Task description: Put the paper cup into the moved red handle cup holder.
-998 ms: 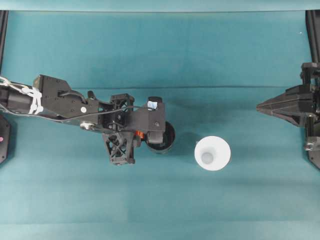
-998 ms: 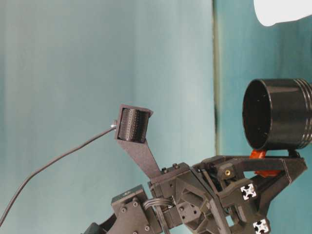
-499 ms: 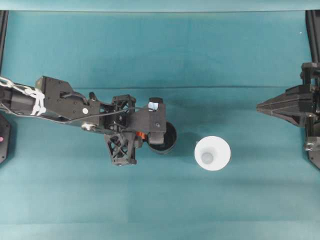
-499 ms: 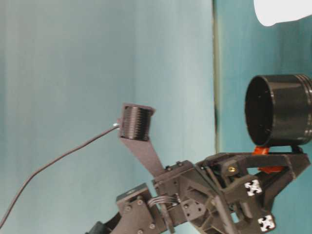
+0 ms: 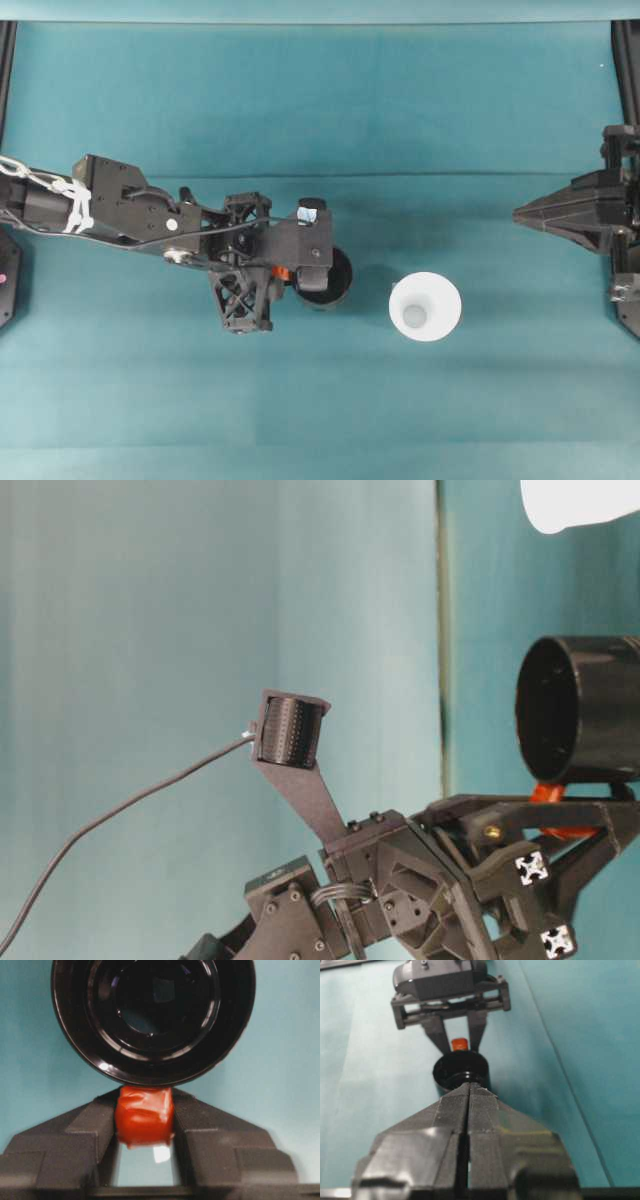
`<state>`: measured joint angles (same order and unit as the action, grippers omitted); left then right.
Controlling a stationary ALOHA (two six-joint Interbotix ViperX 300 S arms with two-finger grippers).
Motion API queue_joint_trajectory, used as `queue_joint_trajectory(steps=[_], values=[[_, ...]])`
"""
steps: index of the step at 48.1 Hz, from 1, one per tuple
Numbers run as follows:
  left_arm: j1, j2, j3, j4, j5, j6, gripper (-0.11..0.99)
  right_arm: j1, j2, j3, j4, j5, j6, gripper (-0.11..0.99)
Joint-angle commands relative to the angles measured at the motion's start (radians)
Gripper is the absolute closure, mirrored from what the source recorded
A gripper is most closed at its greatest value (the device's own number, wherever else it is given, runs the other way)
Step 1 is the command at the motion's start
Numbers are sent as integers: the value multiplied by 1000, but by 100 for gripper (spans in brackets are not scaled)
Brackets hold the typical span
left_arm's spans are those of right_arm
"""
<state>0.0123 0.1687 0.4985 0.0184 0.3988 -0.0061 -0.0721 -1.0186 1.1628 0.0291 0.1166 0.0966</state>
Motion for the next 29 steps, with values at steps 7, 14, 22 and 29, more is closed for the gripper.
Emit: queue_joint_trajectory(steps=[7,14,22,29], values=[[-5,-6,-11,2,-26,2,-7,-3,6,-14,3,-5,11,99],[-5,-9,-11,2,-28,9,-4,-2,6,-15,3,9,12,99],[-5,-71,5,2,-20,9,-5,-3,9,-43,17,23,83,99],[-5,-179,48,2,-3,11,-5,-3,21,-67,17,89,132,99]])
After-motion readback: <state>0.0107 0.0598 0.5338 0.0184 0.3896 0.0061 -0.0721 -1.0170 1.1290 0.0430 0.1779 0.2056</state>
